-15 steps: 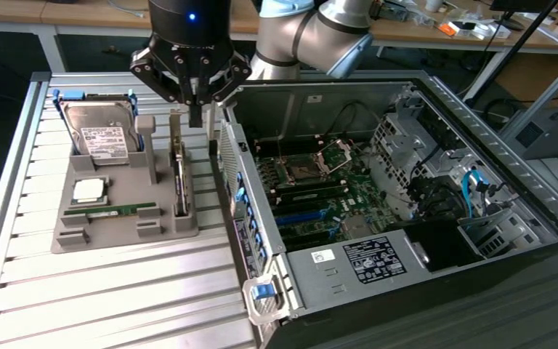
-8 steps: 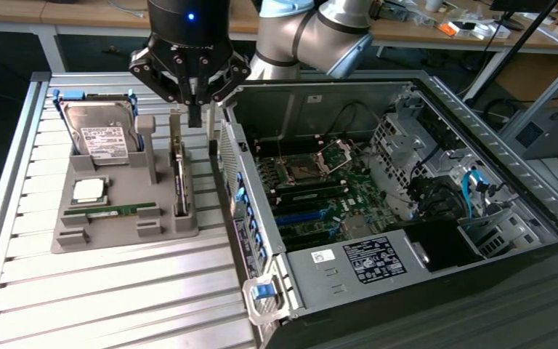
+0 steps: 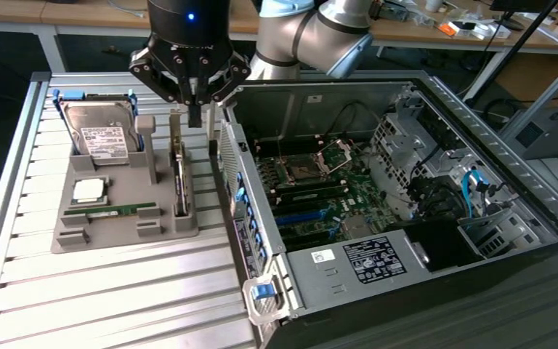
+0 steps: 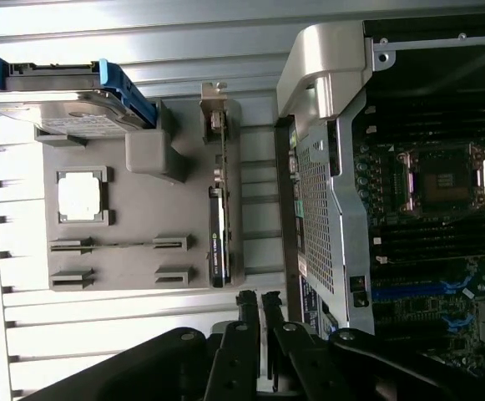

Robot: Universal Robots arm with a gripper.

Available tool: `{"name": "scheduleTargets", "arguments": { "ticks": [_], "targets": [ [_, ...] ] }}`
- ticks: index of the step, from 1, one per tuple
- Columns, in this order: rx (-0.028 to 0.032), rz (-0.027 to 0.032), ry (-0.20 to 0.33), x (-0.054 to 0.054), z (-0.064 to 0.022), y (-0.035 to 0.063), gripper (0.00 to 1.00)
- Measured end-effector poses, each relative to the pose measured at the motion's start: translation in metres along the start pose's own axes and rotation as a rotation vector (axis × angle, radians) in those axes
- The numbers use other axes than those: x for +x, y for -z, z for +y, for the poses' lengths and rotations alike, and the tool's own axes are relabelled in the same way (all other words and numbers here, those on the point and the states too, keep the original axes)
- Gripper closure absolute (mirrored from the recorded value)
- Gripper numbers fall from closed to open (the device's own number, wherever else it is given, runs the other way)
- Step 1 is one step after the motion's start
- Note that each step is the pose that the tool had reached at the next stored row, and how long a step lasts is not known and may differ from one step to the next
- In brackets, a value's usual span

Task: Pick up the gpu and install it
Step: 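Pick up the gpu and move the gpu toward the slot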

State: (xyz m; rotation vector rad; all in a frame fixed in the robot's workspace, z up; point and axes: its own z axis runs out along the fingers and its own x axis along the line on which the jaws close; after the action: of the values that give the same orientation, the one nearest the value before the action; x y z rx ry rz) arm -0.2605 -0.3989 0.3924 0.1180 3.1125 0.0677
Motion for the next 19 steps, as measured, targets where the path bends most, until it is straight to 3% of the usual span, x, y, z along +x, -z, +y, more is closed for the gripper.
{"name": "scheduleTargets", "arguments": {
  "ticks": [1, 6, 19],
  "targets": [
    [0.0000, 0.0000, 0.000, 0.0000, 0.0000, 0.0000, 0.83],
    [0.0000, 0.0000, 0.000, 0.0000, 0.0000, 0.0000, 0.52],
    [-0.0001, -0.0001, 0.000, 0.0005, -0.0002, -0.0038, 0.52]
  ]
}}
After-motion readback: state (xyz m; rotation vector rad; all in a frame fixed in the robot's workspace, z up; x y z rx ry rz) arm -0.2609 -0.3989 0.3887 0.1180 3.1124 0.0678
